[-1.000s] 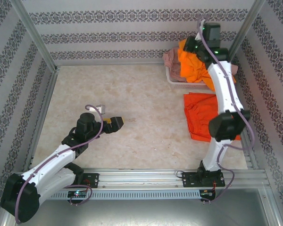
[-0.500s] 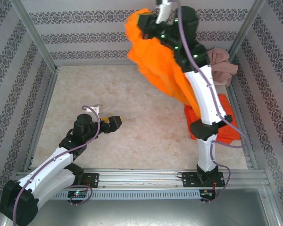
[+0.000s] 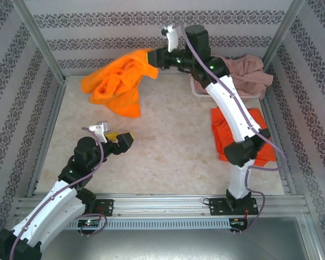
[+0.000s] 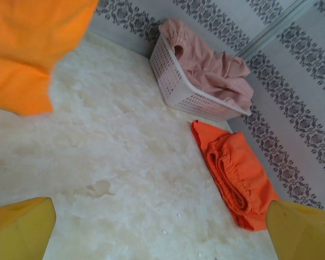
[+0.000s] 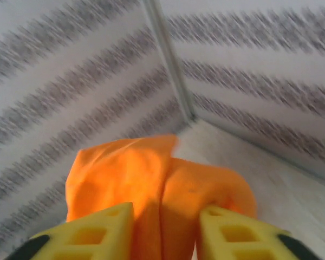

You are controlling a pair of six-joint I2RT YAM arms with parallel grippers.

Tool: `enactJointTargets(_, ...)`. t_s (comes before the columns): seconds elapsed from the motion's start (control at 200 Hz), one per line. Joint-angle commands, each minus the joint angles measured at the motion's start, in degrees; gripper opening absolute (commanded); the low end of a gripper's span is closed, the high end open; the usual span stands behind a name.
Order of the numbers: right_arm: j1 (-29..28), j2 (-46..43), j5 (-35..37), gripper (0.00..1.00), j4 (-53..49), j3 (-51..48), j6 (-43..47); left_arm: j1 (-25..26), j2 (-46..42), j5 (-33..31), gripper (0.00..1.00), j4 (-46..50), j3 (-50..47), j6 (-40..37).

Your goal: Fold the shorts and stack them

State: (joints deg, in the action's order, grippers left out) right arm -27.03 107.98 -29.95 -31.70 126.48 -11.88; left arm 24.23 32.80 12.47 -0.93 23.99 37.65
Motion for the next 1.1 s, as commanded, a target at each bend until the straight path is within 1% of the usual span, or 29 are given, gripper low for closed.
enactJointTargets(0.0, 2.9, -10.0, 6.9, 0.64, 4.7, -18.0, 6.7, -0.8, -3.4, -2.9, 1.00, 2.5, 0.0, -0.5)
enactJointTargets(0.03, 4.3, -12.8, 7.0, 0.71, 7.0, -23.2, 5.9, -0.8, -4.2, -3.5, 1.00, 3.0, 0.0, -0.3)
enactJointTargets(0.08, 6.9, -17.4, 4.9, 0.83, 12.6, -33.0, 2.2, -0.8, -5.0, -4.9, 1.00, 4.5, 0.5, 0.0)
enactJointTargets(0.125, 9.1, -21.4, 2.9, 0.86, 19.5, -41.8, -3.3, -0.9, -5.0, -6.3, 1.00, 6.4, 1.2, 0.1)
enactJointTargets(0.14, 9.6, -22.7, 2.3, 0.88, 22.1, -44.6, -5.2, -0.9, -4.8, -6.7, 1.00, 6.9, 1.4, 0.2)
enactJointTargets(0.185, 10.9, -25.9, 1.1, 0.89, 27.9, -51.8, -9.8, -0.9, -3.9, -7.7, 1.00, 8.8, 2.5, 0.3)
enactJointTargets(0.22, 11.3, -27.8, 1.0, 0.89, 30.1, -56.1, -11.4, -1.0, -2.7, -8.2, 1.00, 10.2, 3.4, 0.3)
enactJointTargets(0.305, 10.6, -30.9, 1.9, 0.90, 28.6, -61.8, -11.8, -1.1, 1.3, -8.0, 1.00, 12.5, 5.6, 0.3)
enactJointTargets(0.39, 9.1, -32.6, 2.2, 0.90, 28.9, -67.0, -13.6, -1.5, 6.8, -5.9, 1.00, 13.2, 7.2, 1.0)
enactJointTargets(0.445, 7.7, -33.5, 3.6, 0.90, 29.7, -70.0, -14.2, -2.1, 10.4, -3.7, 1.00, 12.7, 7.5, 1.7)
enactJointTargets(0.57, 4.0, -34.7, 10.5, 0.91, 30.6, -75.8, -13.9, -3.8, 18.3, 0.9, 1.00, 10.3, 6.4, 3.6)
enactJointTargets(0.629, 3.0, -34.5, 12.0, 0.91, 31.3, -77.9, -13.9, -4.7, 21.6, 2.2, 0.99, 8.8, 5.7, 4.1)
enactJointTargets(0.754, 2.9, -33.5, 12.9, 0.91, 31.3, -80.1, -13.7, -6.3, 27.4, 2.9, 0.93, 5.5, 4.6, 4.2)
enactJointTargets(0.884, 2.9, -33.3, 13.5, 0.92, 31.8, -81.9, -13.4, -7.5, 32.8, 3.7, 0.83, -0.1, 4.5, 3.1)
enactJointTargets(1.094, 3.0, -34.0, 13.9, 0.92, 31.6, -83.5, -12.9, -8.6, 42.9, 4.5, 0.73, -6.9, 6.2, 1.5)
